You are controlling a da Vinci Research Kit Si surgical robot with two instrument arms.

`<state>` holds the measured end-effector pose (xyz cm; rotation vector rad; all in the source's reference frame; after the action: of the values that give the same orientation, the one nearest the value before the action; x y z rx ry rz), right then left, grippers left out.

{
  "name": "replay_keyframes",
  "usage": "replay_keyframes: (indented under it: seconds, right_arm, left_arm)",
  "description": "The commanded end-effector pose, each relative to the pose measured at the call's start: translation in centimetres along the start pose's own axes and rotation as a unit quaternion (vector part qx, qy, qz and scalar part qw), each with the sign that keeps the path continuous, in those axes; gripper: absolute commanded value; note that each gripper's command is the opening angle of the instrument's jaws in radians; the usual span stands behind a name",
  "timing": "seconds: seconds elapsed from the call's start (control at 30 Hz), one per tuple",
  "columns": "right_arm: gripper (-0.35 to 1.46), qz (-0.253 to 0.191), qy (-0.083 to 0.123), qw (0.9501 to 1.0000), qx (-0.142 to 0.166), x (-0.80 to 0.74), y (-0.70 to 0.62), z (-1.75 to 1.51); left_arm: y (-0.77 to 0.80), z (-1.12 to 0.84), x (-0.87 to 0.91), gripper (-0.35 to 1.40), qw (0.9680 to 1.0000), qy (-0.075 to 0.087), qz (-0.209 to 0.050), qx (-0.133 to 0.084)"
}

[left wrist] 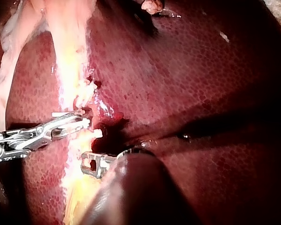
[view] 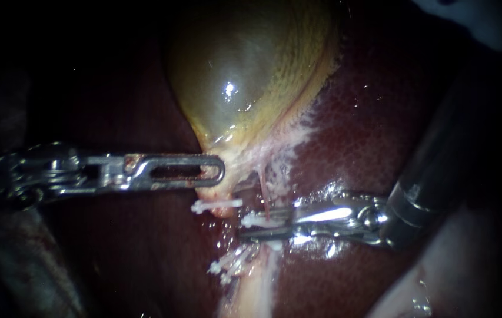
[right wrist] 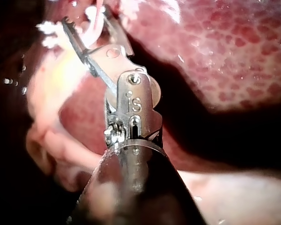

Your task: Going back second clip right tube

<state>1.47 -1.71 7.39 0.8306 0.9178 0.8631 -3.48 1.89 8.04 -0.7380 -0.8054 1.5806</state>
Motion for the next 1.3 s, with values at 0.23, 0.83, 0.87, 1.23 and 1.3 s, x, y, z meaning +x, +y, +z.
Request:
replay_keyframes:
  seconds: [0.23,0.83,0.87,1.23,1.3]
  right_arm:
    - [0.39,-0.042,-0.002,0.9991,0.001,0.07,0.01,-0.07]
    - [0.39,-0.059,-0.003,0.9983,0.001,0.09,-0.01,-0.08]
    - [0.39,-0.059,-0.003,0.9982,0.001,0.09,-0.02,-0.07]
    - [0.33,-0.059,-0.002,0.9983,0.001,0.09,-0.05,-0.03]
    - [0.33,-0.059,-0.002,0.9983,0.001,0.09,-0.05,-0.03]
  left_arm:
    - [0.00,-0.01,0.00,-0.35,1.0000,0.000,0.000,0.000]
    - [0.01,-0.01,0.00,-0.35,1.0000,0.000,0.000,0.000]
    - [0.01,-0.01,0.00,-0.35,1.0000,0.000,0.000,0.000]
    - [0.01,-0.01,0.00,-0.35,1.0000,0.000,0.000,0.000]
    - [0.01,-0.01,0.00,-0.35,1.0000,0.000,0.000,0.000]
